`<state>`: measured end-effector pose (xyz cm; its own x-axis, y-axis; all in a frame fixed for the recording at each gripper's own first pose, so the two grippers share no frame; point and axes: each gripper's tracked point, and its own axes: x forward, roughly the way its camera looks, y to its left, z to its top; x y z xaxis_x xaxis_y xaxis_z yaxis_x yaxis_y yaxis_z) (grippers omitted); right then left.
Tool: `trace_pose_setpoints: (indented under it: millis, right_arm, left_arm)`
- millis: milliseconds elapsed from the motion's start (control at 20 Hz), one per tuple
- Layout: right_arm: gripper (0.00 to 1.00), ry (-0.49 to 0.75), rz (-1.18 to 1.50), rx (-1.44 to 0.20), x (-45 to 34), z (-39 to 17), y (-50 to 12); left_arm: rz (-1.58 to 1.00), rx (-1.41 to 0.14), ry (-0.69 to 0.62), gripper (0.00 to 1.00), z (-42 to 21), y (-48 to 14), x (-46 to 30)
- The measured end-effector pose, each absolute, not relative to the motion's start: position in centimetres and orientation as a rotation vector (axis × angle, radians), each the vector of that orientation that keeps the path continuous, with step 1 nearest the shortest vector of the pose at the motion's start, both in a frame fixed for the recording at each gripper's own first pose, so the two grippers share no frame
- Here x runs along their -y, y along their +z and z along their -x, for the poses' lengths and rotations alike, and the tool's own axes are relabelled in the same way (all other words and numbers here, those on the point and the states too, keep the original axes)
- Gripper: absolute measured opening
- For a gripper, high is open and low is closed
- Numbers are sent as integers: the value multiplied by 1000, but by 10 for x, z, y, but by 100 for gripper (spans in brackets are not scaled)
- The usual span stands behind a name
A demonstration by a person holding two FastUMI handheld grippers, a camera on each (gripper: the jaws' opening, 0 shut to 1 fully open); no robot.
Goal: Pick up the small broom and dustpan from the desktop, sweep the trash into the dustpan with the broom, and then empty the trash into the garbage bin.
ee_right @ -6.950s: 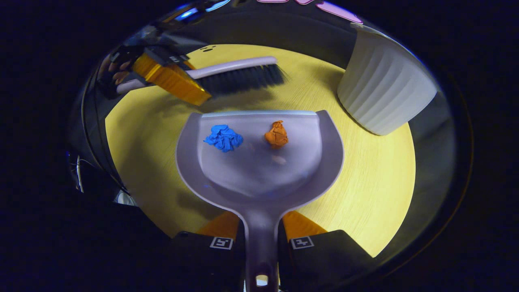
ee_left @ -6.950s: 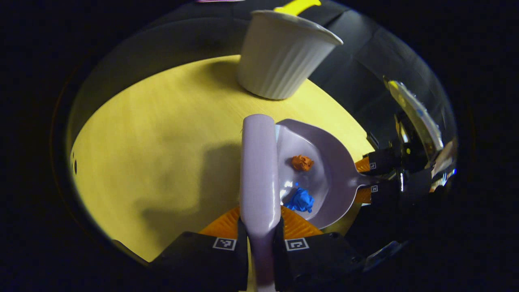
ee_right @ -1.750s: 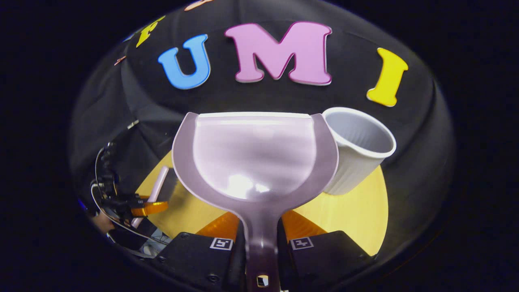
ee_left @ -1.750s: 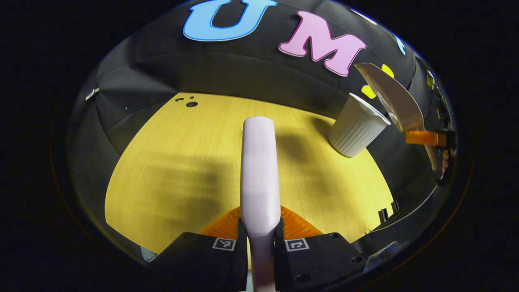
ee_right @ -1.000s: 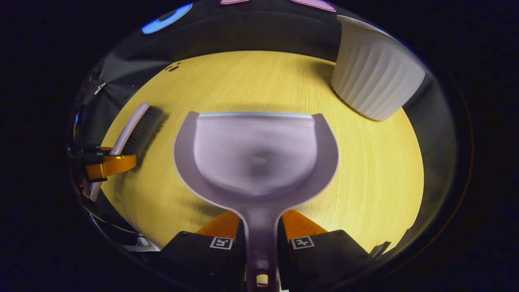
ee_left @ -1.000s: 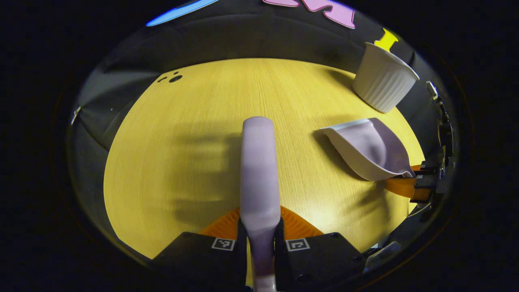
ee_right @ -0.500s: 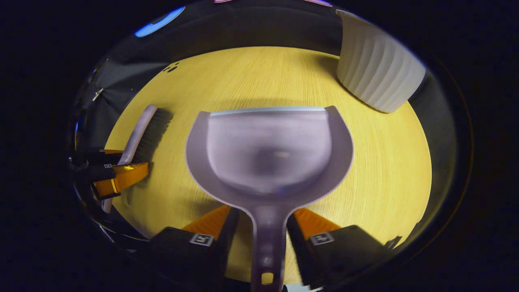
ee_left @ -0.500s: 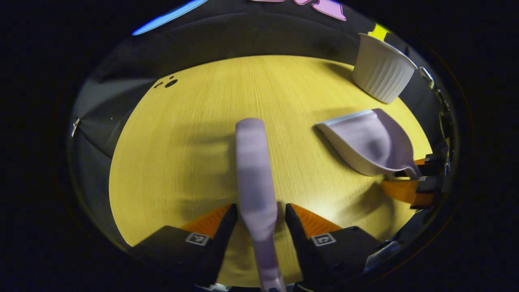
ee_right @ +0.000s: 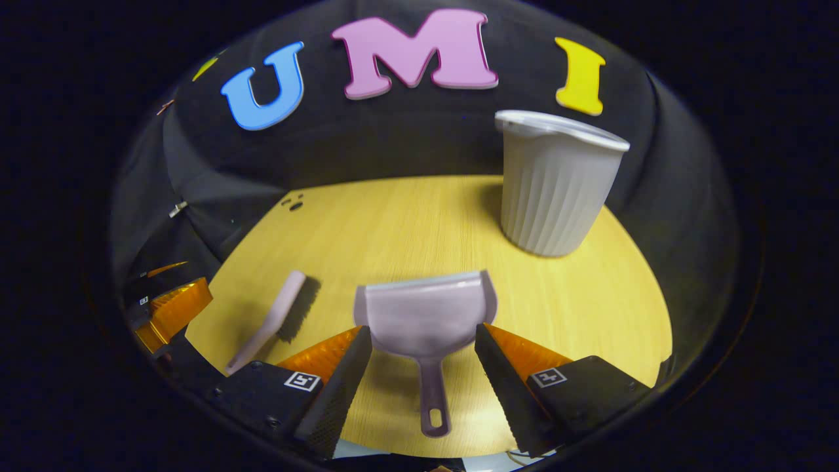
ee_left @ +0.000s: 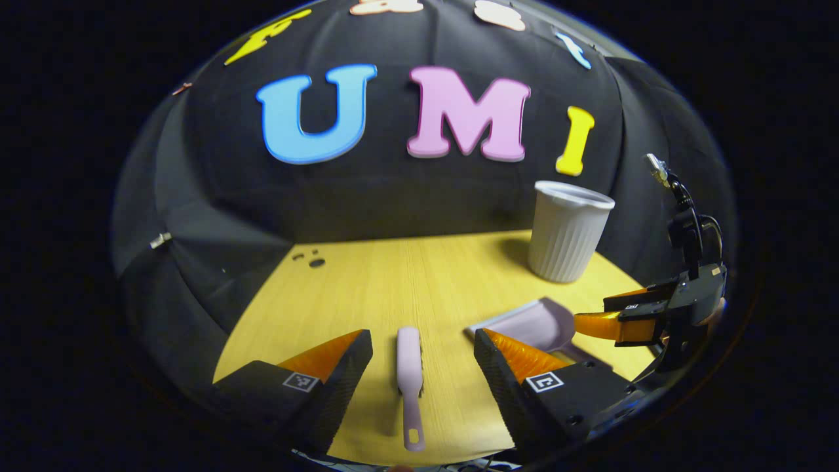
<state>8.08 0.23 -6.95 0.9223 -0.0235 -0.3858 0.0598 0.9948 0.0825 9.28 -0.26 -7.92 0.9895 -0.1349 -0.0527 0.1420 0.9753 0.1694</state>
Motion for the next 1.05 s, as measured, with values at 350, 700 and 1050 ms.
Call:
trace_pose_setpoints:
  millis: [350,700,1050]
  right_arm:
    - [99,47,0,-115,-36,-5,10]
    - [100,114,46,-124,-58,47,-25]
    - [99,150,27,-218,-72,59,-56]
  left_arm:
    - [-155,209,-112,98,18,-26,21]
    - [-58,108,-76,98,41,-66,25]
    - [4,33,-36,96,58,-99,11]
